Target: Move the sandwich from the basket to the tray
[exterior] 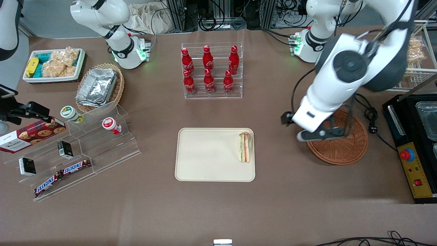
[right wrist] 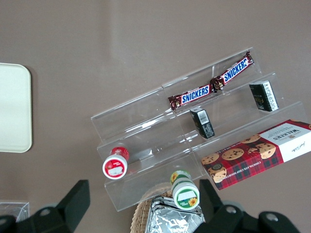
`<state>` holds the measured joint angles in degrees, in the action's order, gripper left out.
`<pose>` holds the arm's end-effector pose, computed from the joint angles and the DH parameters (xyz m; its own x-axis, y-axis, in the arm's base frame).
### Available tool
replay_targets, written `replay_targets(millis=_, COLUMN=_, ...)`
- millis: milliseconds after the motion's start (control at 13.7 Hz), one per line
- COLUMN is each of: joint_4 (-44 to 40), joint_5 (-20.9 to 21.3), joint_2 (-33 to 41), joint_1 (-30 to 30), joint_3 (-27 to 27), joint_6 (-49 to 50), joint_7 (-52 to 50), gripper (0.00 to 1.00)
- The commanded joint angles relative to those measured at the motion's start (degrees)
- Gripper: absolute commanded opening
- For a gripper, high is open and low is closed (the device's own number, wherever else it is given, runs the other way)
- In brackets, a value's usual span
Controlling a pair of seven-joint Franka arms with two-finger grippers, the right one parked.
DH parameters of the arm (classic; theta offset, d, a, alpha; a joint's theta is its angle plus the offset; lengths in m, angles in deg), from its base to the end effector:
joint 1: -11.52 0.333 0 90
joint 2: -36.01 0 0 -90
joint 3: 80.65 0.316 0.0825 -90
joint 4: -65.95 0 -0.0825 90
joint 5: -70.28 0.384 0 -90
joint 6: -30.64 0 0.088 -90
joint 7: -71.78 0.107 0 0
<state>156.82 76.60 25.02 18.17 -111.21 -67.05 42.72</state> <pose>0.5706 -0.2151 0.5308 0.9963 0.0788 -0.0345 0.0777 -0.9965 -0.0322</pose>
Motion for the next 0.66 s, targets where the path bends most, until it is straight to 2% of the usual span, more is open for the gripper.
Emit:
replay_targets(millis=0, joint_4=-4.2, joint_5=-3.0, joint_2=4.7, joint_1=-3.8, joint_3=9.8, joint_6=10.4, joint_7=7.8, gripper=0.99)
replay_targets(millis=146, joint_4=-3.9, joint_5=-4.1, joint_2=8.6, joint_1=-7.8, joint_3=17.7, joint_6=12.9, joint_7=11.3, gripper=0.99)
replay_targets(millis=293, joint_4=-3.6, joint_5=-5.5, joint_2=11.7, joint_1=-9.6, joint_3=22.1, joint_6=16.6, joint_7=14.5, gripper=0.99)
replay_targets(millis=585, joint_4=-3.8, joint_5=-5.6, joint_2=12.2, joint_1=-10.8, joint_3=23.2, joint_6=17.7, joint_7=14.7, gripper=0.99)
